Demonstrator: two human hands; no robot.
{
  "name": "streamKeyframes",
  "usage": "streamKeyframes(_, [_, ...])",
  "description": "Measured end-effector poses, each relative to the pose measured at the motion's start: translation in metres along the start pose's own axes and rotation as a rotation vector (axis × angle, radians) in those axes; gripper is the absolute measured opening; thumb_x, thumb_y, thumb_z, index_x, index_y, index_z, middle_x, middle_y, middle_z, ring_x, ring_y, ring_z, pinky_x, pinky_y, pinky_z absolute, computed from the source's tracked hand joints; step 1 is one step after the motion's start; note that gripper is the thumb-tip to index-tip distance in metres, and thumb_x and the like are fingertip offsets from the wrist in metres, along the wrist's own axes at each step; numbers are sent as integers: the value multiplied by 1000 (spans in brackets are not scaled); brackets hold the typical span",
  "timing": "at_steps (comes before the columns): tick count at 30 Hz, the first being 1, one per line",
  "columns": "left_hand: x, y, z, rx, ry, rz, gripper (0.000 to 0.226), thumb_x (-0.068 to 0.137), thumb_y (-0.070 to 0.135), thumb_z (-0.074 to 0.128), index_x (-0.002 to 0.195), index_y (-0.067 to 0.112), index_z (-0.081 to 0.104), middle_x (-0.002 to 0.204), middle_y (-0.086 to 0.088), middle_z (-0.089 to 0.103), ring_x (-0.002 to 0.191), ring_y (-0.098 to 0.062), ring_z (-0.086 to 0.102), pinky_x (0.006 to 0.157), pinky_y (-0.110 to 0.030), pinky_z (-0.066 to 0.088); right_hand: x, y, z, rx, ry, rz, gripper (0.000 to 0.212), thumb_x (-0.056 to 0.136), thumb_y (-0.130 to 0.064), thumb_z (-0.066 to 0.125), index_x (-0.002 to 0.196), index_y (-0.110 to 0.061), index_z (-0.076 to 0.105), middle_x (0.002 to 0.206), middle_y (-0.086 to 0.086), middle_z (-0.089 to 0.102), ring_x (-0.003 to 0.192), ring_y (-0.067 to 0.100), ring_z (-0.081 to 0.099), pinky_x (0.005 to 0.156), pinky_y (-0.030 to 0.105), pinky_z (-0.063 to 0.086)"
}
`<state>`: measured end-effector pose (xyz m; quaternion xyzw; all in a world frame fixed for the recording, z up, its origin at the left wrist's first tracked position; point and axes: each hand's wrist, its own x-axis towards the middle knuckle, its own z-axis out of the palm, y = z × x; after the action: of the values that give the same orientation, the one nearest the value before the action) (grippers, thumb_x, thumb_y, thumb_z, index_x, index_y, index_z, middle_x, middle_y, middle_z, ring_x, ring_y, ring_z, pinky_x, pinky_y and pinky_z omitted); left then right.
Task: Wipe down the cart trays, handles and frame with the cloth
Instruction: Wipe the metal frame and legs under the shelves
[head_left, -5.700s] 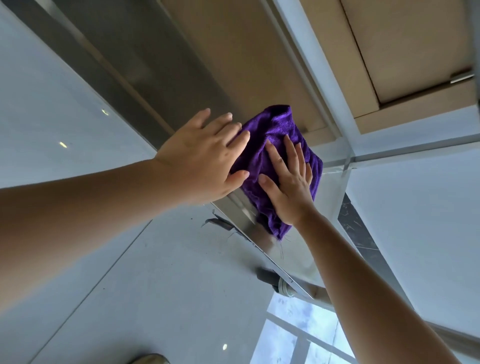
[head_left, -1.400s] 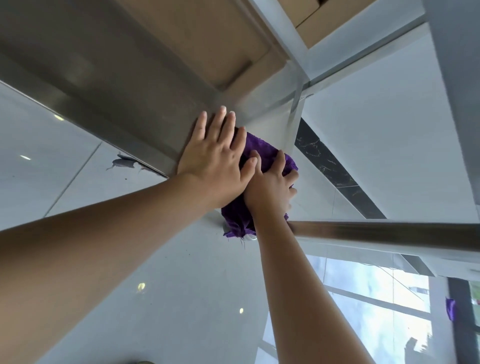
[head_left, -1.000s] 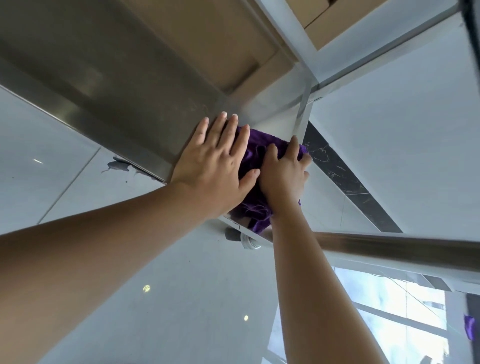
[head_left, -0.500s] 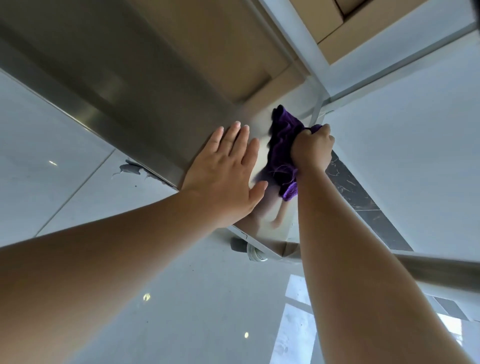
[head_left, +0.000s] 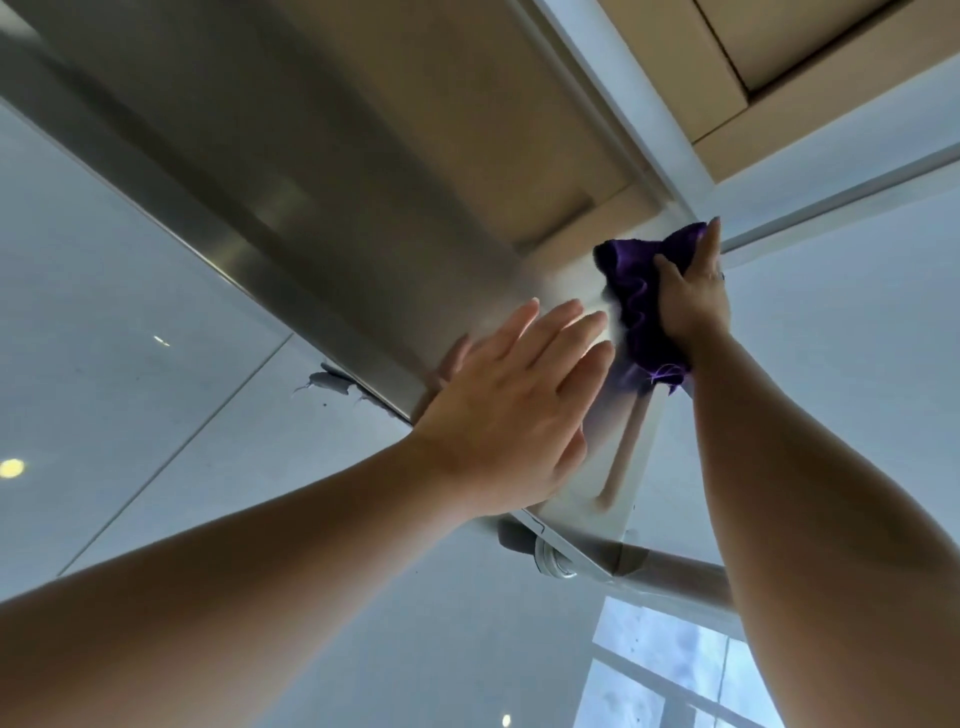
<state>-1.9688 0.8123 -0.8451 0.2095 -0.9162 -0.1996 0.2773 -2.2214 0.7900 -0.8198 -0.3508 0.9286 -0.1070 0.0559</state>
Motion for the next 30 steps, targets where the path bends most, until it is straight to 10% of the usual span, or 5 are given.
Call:
streamKeyframes(18, [6, -4, -10, -287, 65, -245, 51, 89, 31, 34, 129, 4, 49, 131, -12, 50, 125, -28, 42, 106, -45, 33, -82, -53, 19, -95, -111, -324, 63, 98, -35, 38, 150, -12, 12, 157, 1, 16, 145, 19, 8, 116, 38, 14])
streamKeyframes(23, [5, -6, -16, -363, 156, -259, 47, 87, 26, 38, 123, -1, 54, 123, -17, 56, 118, -32, 49, 102, -38, 32, -107, -63, 25, 54, -128, -291, 61, 94, -33, 44, 149, -18, 20, 152, 3, 32, 140, 22, 27, 110, 44, 29])
streamKeyframes(30, [-14, -64, -57, 101, 39, -197, 57, 72, 28, 35, 114, 0, 61, 120, -19, 60, 121, -37, 50, 103, -54, 31, -109, -71, 23, -12, -4, -33, 78, 76, -70, 51, 144, -39, 28, 158, -1, 12, 145, 20, 2, 116, 50, 0])
